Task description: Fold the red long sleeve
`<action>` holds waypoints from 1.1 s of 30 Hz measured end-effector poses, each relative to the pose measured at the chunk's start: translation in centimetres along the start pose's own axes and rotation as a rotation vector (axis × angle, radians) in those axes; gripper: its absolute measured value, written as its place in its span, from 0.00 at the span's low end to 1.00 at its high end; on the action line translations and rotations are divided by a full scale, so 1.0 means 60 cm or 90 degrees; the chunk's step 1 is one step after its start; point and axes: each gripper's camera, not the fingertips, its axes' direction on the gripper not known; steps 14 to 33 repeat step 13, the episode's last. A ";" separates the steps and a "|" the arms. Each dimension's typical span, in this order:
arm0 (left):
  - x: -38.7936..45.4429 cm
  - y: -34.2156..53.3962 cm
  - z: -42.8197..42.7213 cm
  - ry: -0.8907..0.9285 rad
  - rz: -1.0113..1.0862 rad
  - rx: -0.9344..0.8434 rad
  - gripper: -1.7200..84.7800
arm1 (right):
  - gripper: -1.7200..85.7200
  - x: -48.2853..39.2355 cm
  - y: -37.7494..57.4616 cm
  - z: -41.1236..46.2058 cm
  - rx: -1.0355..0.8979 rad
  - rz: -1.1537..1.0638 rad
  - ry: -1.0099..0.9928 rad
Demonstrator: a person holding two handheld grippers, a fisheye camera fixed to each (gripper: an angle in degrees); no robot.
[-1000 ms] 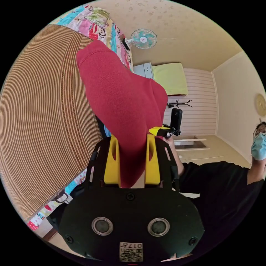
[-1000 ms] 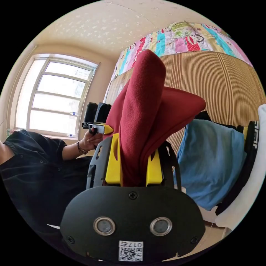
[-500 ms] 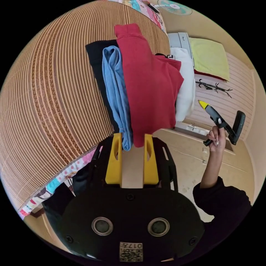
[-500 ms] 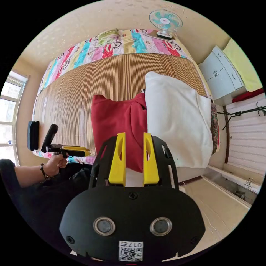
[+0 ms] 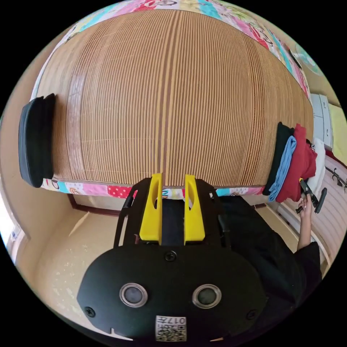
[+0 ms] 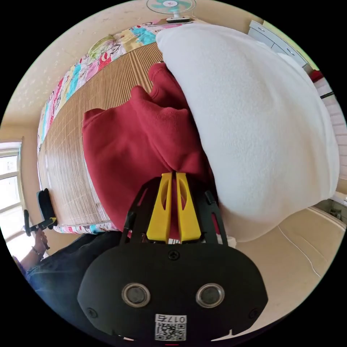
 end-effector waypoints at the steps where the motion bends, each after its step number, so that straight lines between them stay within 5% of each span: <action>1: -0.038 0.018 -0.025 0.019 -0.033 0.024 0.13 | 0.04 0.004 0.004 -0.003 0.001 0.023 -0.017; 6: -0.197 0.099 -0.083 0.062 -0.161 0.091 0.13 | 0.03 -0.024 0.107 -0.061 0.136 0.236 -0.140; 13: -0.484 0.279 -0.072 0.247 -0.482 0.143 0.15 | 0.02 -0.227 0.187 -0.048 0.205 0.258 -0.209; 33: -0.484 0.279 -0.072 0.247 -0.482 0.143 0.15 | 0.02 -0.227 0.187 -0.048 0.205 0.258 -0.209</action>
